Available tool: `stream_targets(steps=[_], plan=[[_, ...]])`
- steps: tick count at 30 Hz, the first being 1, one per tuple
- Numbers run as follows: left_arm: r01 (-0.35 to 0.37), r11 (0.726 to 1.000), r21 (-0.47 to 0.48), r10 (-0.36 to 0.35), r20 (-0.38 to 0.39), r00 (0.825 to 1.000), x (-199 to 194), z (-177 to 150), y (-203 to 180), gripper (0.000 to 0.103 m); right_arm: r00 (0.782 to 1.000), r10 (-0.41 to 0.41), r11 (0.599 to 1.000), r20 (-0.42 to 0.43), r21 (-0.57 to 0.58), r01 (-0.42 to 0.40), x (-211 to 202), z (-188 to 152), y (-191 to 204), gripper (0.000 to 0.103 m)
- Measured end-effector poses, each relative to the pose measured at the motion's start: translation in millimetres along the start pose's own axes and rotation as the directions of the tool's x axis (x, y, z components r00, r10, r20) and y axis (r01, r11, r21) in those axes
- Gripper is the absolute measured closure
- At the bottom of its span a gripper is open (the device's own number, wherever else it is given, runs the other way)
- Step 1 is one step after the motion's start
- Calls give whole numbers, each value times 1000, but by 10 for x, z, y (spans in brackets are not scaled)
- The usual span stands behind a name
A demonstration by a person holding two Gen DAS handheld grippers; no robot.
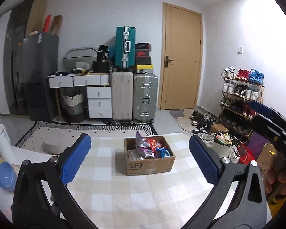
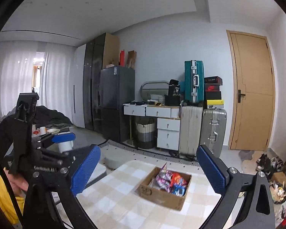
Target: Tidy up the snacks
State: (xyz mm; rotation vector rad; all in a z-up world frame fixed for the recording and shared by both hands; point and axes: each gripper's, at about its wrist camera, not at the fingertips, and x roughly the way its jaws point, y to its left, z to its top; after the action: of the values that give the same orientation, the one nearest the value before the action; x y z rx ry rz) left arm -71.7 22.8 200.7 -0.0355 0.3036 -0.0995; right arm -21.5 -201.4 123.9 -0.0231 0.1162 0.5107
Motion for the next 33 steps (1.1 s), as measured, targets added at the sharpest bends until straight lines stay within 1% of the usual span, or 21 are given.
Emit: stream_targets(steps=[2,4,6,8,11,13,16,18,20,21,24,27,30,33], plan=[[-16,1000,-11,16,4,1000,-225,-114,66,0,1000,2,1000,6,26,-2,-154,-81,0,1],[-50,999,-15,50,5,999,-406,-247,110,0,1000,7,999,12,47,-8,-265,-167,-24,1],[-58,998,-4,58,17,998,-573,-394,132,0,1000,-9,999,20,51,8,-377,-288,0,1],[-82,997,2,82,35,996,-703,-533,155,0,999,-18,998,30,54,16,-429,-420,12,1],[-96,995,14,95,64,993,-719,-743,177,0,999,-33,997,19,65,32,-419,-624,4,1],[-92,996,11,91,65,994,-692,-867,199,0,999,-41,996,1,76,41,-370,-749,-18,1],[-86,996,-21,88,78,993,-392,-982,283,0,998,-64,994,-18,84,66,-182,-958,-116,1],[-100,994,-45,102,64,993,-128,-1059,328,0,996,-82,993,-28,81,84,-75,-1110,-168,1],[-91,993,-70,95,60,994,109,-1179,374,0,994,-105,991,-26,78,107,56,-1285,-226,1],[-100,992,-73,104,55,993,240,-1238,386,0,993,-112,991,-26,75,114,126,-1348,-254,1],[-119,992,-47,122,54,991,611,-1465,389,0,989,-144,988,-30,55,145,428,-1588,-363,1],[-189,982,9,188,77,979,1053,-1623,321,0,983,-185,982,-18,27,186,635,-1850,-448,1],[-168,986,-2,167,59,984,1484,-1734,337,0,976,-217,976,-6,30,217,851,-2099,-586,1],[-178,984,-5,179,19,984,1891,-1945,364,0,970,-243,967,-17,71,243,1128,-2315,-769,1]])
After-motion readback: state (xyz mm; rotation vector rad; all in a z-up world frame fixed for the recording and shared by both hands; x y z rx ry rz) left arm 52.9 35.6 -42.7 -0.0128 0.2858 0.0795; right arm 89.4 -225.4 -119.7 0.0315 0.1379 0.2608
